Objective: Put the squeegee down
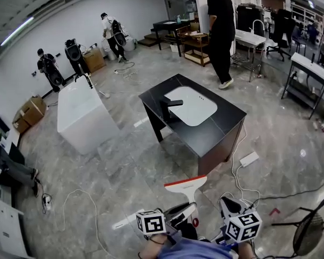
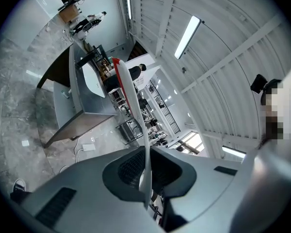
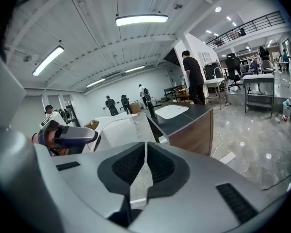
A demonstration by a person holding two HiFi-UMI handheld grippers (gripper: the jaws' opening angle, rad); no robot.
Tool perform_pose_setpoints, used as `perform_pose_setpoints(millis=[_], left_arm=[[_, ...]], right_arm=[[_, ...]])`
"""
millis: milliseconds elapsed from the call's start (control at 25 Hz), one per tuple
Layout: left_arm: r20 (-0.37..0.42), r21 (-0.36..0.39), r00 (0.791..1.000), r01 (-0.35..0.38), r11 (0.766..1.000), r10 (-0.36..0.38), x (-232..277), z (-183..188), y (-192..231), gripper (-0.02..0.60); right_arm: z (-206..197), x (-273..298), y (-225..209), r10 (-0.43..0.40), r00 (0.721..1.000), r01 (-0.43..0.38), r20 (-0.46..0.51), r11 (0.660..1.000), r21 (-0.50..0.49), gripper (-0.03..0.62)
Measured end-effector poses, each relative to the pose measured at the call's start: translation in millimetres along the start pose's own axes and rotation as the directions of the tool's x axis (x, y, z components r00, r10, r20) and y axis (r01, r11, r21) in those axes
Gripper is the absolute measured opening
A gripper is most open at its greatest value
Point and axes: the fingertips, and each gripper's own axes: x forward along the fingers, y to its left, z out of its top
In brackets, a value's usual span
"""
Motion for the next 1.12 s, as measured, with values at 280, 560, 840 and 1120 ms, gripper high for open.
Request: perform_pose_setpoints(millis=[280,560,840,1120], left_arm=[[-0.007,0.002,1.000,0.003,1.000,-0.003,24.3,26.7,19.2,0.043],[-0.033,-0.007,0.999,0.014,1.000,-0.015,60.3,92.4,61.0,0.043],[-0.071,-0.014,0.995,0.067,0.998,-0.067,97.8,167.3,89.9,0.042],[-0.066,-0.032,0.996,0.061,0.998,-0.063,123.2,232.2,133.9,0.043]], right_arm=[[6.7,27.1,-18.2,0.000,1.000,0.000,-0.013,1.000,0.023,0.031],[52.0,82.7,-49.8,-0.062,0.998,0.062,-0.016,0.998,0.014,0.031],[105.5,148.4,-67.3,-0.096,0.995,0.096,-0.005,0.995,0.027,0.031],[132.7,196.1,-91.9,-0.154,0.988,0.155,-0.022,0.987,0.043,0.031]])
